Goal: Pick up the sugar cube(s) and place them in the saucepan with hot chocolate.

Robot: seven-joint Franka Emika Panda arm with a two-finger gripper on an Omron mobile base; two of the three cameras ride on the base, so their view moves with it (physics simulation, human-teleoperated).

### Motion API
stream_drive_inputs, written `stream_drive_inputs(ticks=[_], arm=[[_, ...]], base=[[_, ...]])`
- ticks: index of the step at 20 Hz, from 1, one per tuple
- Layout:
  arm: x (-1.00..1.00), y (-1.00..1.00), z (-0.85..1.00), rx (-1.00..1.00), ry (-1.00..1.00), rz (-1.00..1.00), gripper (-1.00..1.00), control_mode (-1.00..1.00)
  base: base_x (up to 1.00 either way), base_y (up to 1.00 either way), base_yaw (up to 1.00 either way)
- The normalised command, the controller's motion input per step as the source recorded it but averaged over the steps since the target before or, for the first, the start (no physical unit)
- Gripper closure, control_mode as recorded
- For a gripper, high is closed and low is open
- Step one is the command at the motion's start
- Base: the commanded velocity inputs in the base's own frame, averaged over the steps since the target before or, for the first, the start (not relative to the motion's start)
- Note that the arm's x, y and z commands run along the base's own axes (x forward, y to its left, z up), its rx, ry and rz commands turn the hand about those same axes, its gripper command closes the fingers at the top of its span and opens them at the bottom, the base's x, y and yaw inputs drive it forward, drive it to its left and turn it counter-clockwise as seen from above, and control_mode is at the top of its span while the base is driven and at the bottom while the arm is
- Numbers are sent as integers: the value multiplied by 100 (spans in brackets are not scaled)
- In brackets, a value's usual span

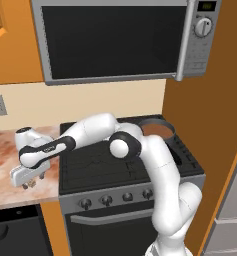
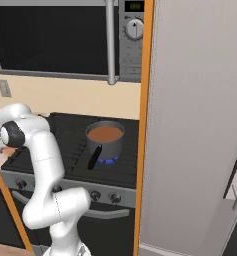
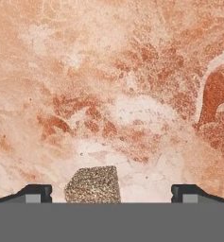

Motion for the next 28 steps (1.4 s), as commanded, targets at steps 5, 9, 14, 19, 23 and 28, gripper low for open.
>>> stream_drive_inputs(ticks=[5, 9, 14, 19, 23, 28], arm=[[0, 6, -3, 0, 0, 0, -100, -100], [0, 3, -1, 0, 0, 0, -100, -100], [0, 4, -4, 0, 0, 0, 100, -100], [0, 11, -3, 0, 0, 0, 100, -100], [0, 2, 0, 0, 1, 0, 100, -100], [-1, 0, -1, 0, 2, 0, 100, -100]], base=[[0, 0, 0], [0, 0, 0], [0, 0, 0], [0, 0, 0], [0, 0, 0], [0, 0, 0]])
